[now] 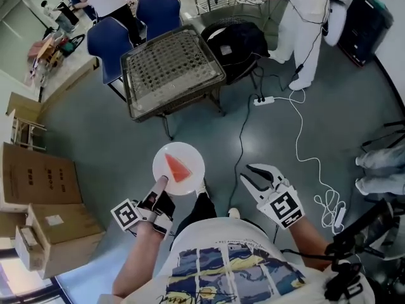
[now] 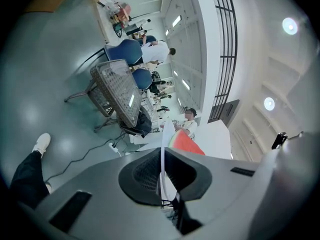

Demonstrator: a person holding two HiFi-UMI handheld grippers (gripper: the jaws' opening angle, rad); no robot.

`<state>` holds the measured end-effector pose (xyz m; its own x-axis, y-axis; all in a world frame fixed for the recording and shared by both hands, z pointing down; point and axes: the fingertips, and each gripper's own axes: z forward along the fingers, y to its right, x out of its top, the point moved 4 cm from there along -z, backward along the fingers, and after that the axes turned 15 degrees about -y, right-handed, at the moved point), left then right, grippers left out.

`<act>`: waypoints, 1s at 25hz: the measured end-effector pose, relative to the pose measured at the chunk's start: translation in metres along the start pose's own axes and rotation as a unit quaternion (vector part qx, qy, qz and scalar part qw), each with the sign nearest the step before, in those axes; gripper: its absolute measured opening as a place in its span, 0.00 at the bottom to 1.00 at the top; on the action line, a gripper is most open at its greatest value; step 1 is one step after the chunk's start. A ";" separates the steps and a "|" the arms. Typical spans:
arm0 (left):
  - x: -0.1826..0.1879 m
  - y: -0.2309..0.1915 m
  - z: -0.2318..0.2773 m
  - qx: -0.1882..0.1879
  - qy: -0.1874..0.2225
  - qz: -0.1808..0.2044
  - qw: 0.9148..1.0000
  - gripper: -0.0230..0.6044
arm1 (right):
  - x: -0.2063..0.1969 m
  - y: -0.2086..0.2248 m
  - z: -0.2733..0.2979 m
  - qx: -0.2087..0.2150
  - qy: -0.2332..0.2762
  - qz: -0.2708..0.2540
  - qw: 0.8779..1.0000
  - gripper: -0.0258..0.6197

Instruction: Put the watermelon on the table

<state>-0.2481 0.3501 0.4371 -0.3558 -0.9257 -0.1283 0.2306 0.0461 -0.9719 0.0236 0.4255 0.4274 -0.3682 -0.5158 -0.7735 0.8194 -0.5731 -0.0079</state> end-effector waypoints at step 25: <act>0.327 -0.041 0.129 -0.023 -0.018 0.012 1.000 0.07 | 0.208 0.143 0.221 -0.007 -0.004 0.019 1.000 0.17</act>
<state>-0.2570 -0.0026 0.4603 -0.3183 -0.9368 -0.1451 0.1970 0.0844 -0.9768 -0.0328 0.0954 0.4059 -0.3403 -0.5413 -0.7689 0.8387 -0.5445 0.0122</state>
